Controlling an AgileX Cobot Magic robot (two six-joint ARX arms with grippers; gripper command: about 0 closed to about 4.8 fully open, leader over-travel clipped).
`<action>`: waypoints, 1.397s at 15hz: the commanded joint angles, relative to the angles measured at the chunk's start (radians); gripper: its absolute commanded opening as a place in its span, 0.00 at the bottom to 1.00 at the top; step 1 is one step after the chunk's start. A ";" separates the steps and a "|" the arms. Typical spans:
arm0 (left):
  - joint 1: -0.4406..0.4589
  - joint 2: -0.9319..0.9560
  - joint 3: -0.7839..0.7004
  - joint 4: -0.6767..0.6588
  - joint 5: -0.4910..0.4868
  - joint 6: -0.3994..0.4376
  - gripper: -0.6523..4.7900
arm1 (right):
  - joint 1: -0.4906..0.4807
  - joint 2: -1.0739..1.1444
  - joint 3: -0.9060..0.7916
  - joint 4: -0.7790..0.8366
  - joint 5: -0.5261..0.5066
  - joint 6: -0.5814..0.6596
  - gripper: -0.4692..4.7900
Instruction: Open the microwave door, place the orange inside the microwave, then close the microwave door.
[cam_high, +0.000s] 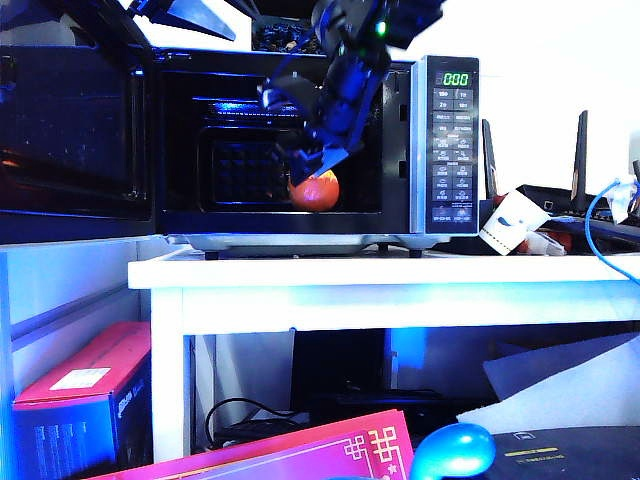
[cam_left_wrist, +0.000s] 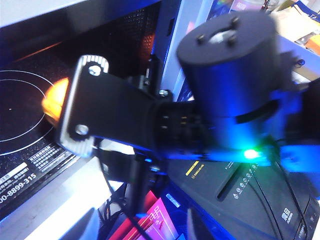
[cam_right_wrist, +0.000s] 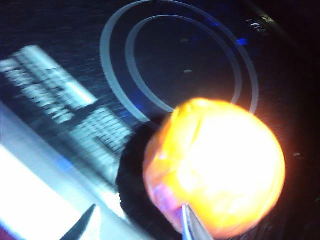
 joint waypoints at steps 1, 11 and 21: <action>0.003 -0.008 0.002 0.020 -0.010 0.000 0.56 | -0.003 0.026 0.003 0.093 0.039 0.002 0.51; 0.003 -0.010 0.002 0.022 -0.015 0.000 0.56 | 0.002 -0.139 0.004 -0.167 0.156 -0.016 0.53; 0.003 -0.284 0.003 0.094 -0.190 -0.051 0.55 | 0.004 -0.382 0.004 -0.104 0.234 -0.015 0.49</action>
